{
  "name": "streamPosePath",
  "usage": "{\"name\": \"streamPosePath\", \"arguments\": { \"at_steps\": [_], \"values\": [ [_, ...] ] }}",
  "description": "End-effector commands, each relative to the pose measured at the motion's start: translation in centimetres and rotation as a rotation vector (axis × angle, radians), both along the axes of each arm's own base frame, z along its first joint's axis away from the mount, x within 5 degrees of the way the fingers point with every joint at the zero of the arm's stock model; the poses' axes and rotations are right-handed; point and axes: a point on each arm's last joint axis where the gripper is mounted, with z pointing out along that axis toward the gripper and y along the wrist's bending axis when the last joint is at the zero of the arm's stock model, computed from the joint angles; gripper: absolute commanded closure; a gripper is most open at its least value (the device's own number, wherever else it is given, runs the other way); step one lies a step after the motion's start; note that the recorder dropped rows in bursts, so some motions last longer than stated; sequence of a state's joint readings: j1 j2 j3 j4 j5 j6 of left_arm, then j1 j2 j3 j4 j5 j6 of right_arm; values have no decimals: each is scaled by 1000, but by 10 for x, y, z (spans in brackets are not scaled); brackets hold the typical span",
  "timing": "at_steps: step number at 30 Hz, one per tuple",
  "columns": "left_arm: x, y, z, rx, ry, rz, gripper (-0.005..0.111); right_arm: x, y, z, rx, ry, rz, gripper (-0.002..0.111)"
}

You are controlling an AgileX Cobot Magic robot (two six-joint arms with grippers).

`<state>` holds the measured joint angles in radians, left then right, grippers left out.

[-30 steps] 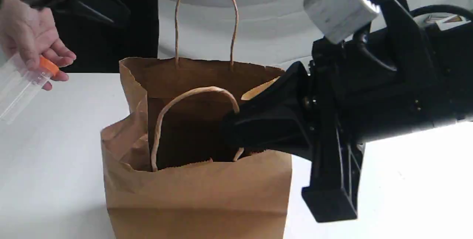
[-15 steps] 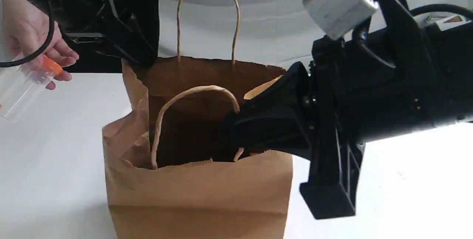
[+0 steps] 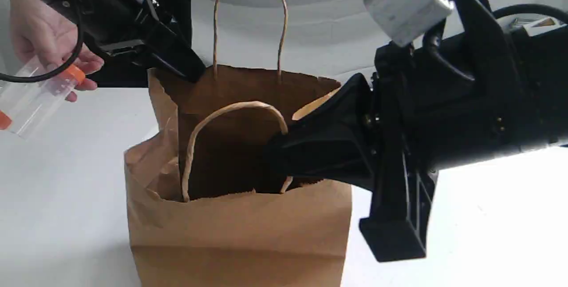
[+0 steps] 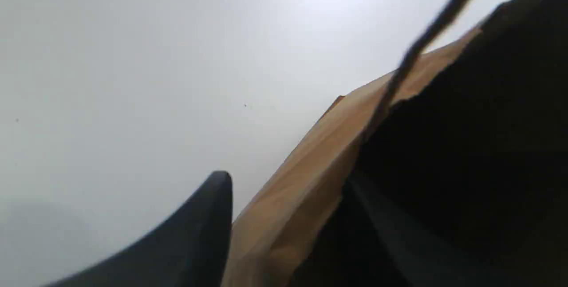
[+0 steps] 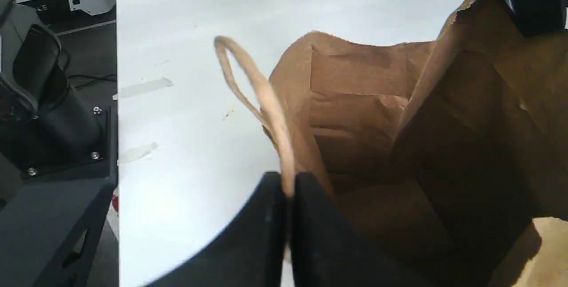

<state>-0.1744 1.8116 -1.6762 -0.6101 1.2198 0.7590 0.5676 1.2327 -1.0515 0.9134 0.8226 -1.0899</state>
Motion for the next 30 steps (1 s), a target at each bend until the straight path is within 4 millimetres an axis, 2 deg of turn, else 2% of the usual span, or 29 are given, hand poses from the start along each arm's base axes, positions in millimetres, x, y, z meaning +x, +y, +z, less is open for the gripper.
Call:
{"name": "streamPosePath", "arguments": {
  "at_steps": [1,8,10,11,12,19,22,26,30],
  "values": [
    [1,-3,-1,-14,3,-8,69,0,1,2,14,2,-7,108],
    [5,-4,-9,-10,24,-8,72,0,1,2,14,2,-7,108],
    [5,-4,-9,-10,24,-8,88,0,1,2,14,2,-7,108],
    [5,-4,-9,-10,24,-8,101,0,1,2,14,2,-7,108],
    [5,-4,-9,-9,20,-13,107,0,1,2,14,3,-8,108],
    [5,-4,-9,-12,30,1,107,0,0,2,21,22,-24,108],
    [5,-3,-9,-7,41,17,107,2,1,9,48,37,-60,108],
    [8,-3,-16,0,63,27,107,4,1,29,81,0,-72,108],
    [16,-4,-33,17,110,38,107,7,-2,54,82,-61,-112,108]
  ]
}}
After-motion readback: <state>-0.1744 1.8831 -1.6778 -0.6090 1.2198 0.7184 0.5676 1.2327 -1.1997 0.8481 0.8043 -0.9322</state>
